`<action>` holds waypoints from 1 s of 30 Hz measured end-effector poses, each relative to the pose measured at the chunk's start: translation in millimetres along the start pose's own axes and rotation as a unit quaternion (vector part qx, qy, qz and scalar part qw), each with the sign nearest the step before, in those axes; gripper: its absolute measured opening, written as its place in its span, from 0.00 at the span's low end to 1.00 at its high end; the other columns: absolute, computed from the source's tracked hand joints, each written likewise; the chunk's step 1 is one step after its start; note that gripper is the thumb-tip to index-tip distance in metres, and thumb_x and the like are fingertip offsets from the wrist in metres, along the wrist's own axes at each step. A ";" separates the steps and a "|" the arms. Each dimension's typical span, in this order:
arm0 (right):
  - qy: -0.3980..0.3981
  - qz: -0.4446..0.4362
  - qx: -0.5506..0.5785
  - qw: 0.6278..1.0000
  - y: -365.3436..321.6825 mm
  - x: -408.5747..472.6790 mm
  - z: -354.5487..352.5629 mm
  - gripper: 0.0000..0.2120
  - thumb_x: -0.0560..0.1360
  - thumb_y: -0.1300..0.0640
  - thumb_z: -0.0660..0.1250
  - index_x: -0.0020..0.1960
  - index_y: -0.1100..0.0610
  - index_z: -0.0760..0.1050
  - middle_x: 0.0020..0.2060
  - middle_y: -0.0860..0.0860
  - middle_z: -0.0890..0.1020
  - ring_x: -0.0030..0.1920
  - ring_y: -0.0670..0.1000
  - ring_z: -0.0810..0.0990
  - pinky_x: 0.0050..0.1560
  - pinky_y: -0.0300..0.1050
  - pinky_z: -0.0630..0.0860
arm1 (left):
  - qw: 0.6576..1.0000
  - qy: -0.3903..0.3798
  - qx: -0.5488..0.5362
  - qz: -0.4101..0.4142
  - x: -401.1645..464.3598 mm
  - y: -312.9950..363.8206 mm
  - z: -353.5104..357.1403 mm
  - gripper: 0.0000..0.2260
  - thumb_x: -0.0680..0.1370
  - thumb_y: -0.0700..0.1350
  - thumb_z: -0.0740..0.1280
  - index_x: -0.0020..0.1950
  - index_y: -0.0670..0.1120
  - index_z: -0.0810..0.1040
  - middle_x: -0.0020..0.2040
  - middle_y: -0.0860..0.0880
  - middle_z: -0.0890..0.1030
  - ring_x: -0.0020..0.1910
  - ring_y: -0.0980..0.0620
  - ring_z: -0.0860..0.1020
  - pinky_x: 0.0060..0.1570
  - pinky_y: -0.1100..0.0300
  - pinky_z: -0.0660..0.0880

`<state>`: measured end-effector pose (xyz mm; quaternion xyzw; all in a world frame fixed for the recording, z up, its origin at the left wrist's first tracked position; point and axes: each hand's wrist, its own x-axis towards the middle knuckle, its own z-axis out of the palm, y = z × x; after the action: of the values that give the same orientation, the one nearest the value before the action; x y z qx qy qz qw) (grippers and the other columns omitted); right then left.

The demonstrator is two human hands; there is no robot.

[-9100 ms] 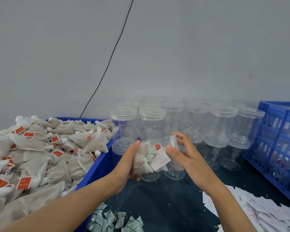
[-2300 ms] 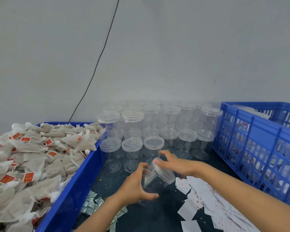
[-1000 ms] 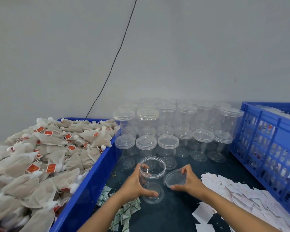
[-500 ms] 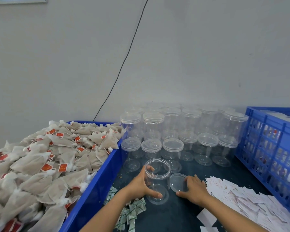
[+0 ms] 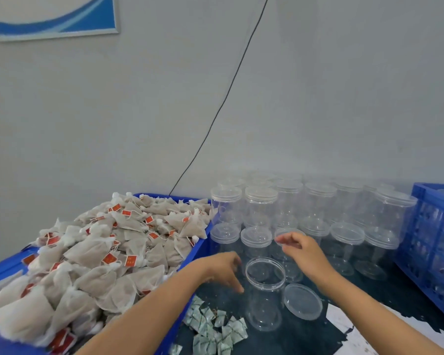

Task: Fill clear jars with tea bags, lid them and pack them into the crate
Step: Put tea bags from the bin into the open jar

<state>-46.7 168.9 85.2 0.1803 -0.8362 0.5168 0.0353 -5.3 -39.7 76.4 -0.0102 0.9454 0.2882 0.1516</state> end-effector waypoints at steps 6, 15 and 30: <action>-0.031 -0.019 0.075 0.997 -41.1 1.3 45.1 0.10 0.77 0.69 0.62 0.50 0.58 0.79 0.47 0.50 0.81 0.48 0.45 0.78 0.45 0.29 0.72 | 0.973 0.210 0.049 0.081 -36.0 -35.3 -60.4 0.13 0.77 0.36 0.67 0.59 0.49 0.77 0.59 0.51 0.80 0.51 0.56 0.78 0.51 0.65 0.75; -0.052 -0.021 0.088 0.995 -42.5 11.8 99.7 0.13 0.78 0.67 0.61 0.44 0.51 0.78 0.46 0.44 0.81 0.49 0.41 0.78 0.41 0.29 0.71 | 0.890 0.208 0.387 -0.118 -74.9 -129.7 -111.2 0.27 0.71 0.64 0.69 0.67 0.56 0.70 0.66 0.54 0.70 0.64 0.51 0.69 0.59 0.56 0.69; -0.118 -0.081 0.220 0.965 -44.9 0.3 149.2 0.26 0.75 0.69 0.65 0.63 0.42 0.70 0.57 0.44 0.76 0.51 0.45 0.81 0.47 0.42 0.80 | 0.928 0.320 -0.184 0.046 -67.1 -90.9 -107.2 0.10 0.78 0.37 0.66 0.37 0.43 0.76 0.29 0.52 0.80 0.27 0.57 0.80 0.27 0.67 0.75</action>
<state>-12.8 20.0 54.4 0.3104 -0.6831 0.6581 -0.0627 38.3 -178.8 131.2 -0.0861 0.8736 0.4451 -0.1770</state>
